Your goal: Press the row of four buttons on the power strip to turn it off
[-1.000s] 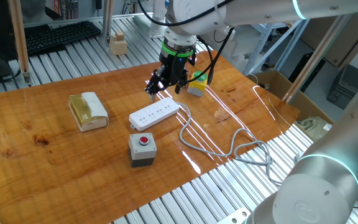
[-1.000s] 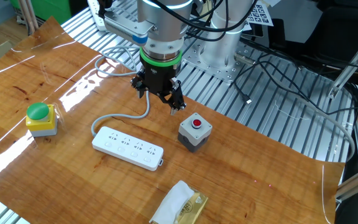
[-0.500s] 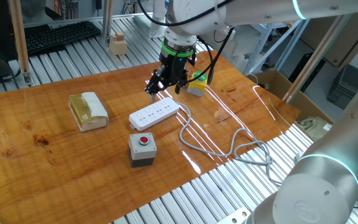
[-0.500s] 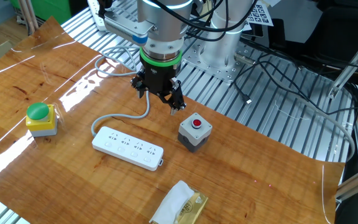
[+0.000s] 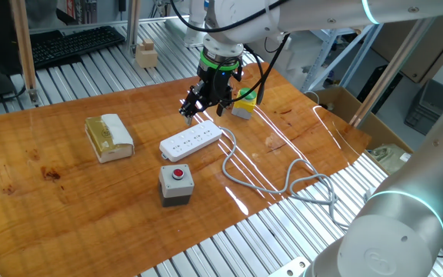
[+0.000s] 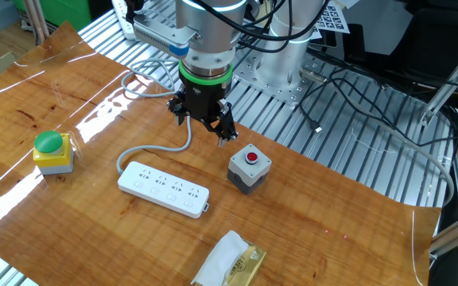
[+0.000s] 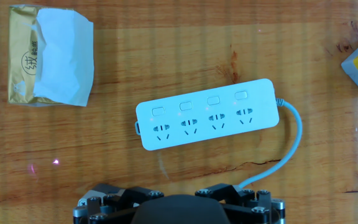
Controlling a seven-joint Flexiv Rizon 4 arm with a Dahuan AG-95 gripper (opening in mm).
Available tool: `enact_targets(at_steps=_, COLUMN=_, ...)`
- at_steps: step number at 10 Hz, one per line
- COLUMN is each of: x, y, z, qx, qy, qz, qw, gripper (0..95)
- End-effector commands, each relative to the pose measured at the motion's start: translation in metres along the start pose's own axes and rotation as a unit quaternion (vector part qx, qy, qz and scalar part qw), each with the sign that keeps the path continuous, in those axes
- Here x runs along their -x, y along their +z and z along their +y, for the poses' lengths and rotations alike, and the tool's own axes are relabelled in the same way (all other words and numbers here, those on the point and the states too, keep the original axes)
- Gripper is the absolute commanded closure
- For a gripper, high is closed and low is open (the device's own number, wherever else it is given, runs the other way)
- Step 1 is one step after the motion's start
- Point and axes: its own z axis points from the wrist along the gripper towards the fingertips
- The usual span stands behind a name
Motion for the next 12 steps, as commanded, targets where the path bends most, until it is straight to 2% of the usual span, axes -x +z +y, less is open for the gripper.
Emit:
enact_targets(at_steps=1, x=-0.0006, y=0.0003, z=0.0001, qx=0.036, qy=0.104, qz=-0.002, qw=0.9939, gripper=95.0)
enact_targets(at_steps=4, x=-0.0074, y=0.0033, z=0.0006, qx=0.037, qy=0.103, qz=-0.003, qw=0.9940, gripper=95.0)
enact_targets(at_steps=10, x=-0.0077, y=0.0034, z=0.0007, qx=0.037, qy=0.107, qz=-0.003, qw=0.9936, gripper=95.0)
enact_targets(at_steps=12, x=-0.0080, y=0.0033, z=0.0014, qx=0.035, qy=0.120, qz=-0.002, qw=0.9921, gripper=95.0)
